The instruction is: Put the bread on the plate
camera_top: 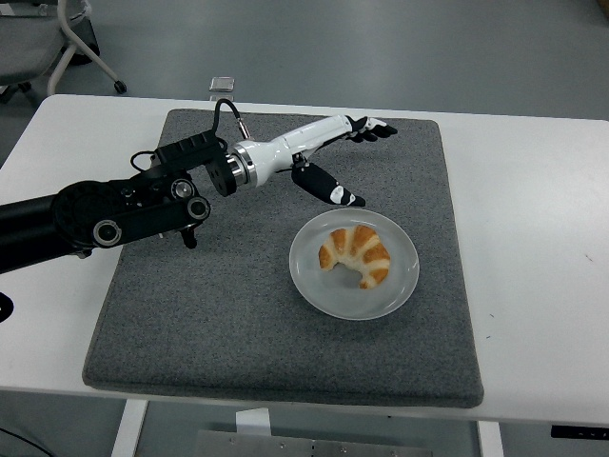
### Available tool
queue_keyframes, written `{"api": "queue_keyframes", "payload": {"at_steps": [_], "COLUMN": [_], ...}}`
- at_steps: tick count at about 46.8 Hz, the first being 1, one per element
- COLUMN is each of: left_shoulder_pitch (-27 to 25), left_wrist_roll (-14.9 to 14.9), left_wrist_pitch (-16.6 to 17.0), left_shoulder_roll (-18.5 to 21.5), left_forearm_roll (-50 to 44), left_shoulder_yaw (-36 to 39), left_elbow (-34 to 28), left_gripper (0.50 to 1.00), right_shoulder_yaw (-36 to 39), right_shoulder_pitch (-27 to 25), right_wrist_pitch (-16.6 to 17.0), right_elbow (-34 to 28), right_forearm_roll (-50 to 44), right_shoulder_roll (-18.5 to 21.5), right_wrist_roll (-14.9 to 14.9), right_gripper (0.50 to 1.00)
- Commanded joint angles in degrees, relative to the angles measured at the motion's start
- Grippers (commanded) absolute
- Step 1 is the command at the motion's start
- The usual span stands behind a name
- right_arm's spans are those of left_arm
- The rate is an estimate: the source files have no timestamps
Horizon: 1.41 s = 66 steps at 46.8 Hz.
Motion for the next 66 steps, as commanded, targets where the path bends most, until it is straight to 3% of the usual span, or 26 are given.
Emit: {"api": "queue_keyframes", "payload": {"at_steps": [1,12,20,36,51,66], "left_shoulder_pitch": [-0.4,-0.4,-0.4,-0.4,3.5,6.5], "left_wrist_roll": [-0.1,-0.1,0.0,0.0,-0.1,-0.2], "left_wrist_pitch": [-1.8,-7.3,-13.0,-19.1,-26.3,-26.7], "left_shoulder_roll": [-0.5,-1.4,-1.4,-1.3,-1.2,-1.4], "left_forearm_roll": [-4.9,-16.9,-27.8,-48.3,-52.1,-52.2], "left_shoulder_yaw": [-2.7,-8.7,-13.7,-14.3,-22.4,-22.8], "left_elbow": [2.8,10.9,16.4,24.6,32.2,35.1], "left_gripper": [0.986,0.990,0.990,0.992,0.992,0.994], "right_shoulder_yaw": [0.0,0.0,0.0,0.0,0.0,0.0], "right_shoulder_pitch": [0.0,0.0,0.0,0.0,0.1,0.1], "right_wrist_pitch": [0.0,0.0,0.0,0.0,0.1,0.1], "right_elbow": [0.0,0.0,0.0,0.0,0.0,0.0], "right_forearm_roll": [-0.1,-0.1,0.0,-0.1,0.0,-0.1], "right_shoulder_roll": [0.0,0.0,0.0,0.0,0.0,0.0], "right_wrist_roll": [0.0,0.0,0.0,0.0,0.0,0.0], "right_gripper": [0.930,0.930,0.930,0.930,0.930,0.930]}}
